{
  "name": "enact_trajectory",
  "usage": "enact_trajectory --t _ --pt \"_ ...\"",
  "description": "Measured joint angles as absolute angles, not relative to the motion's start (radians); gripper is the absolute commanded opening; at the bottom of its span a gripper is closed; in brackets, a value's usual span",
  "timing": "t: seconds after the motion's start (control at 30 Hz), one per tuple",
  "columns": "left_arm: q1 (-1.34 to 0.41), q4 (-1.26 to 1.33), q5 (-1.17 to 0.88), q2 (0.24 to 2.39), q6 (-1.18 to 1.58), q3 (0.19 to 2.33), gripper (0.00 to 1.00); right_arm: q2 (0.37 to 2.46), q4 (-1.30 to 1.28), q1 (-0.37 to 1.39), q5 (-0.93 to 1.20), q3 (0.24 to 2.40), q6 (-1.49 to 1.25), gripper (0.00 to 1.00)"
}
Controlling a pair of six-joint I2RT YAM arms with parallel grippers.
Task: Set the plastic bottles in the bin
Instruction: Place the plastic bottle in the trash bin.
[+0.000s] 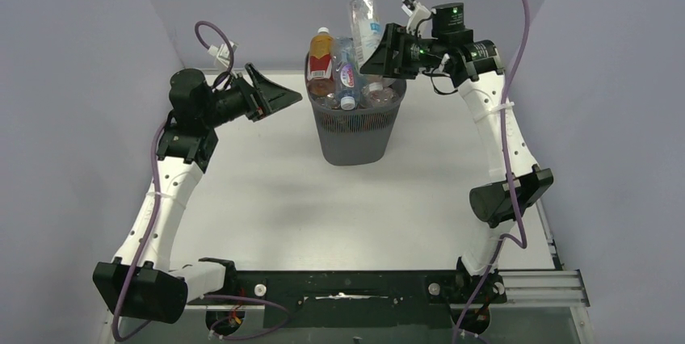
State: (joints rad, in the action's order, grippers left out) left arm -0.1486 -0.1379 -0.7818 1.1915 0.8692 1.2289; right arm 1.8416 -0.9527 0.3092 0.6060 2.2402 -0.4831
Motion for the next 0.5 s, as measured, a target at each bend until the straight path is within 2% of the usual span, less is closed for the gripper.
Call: enact_trajectory --t 0.27,0.5 --pt "-0.149 -0.131 -0.782 1.199 0.87 1.229 0.8 1.842 -0.96 0.316 0.603 2.226 -0.483 0.67" --pt "-0.149 -0.13 -0.782 1.205 0.87 1.229 0.8 1.842 -0.96 0.316 0.601 2.226 -0.482 0.68"
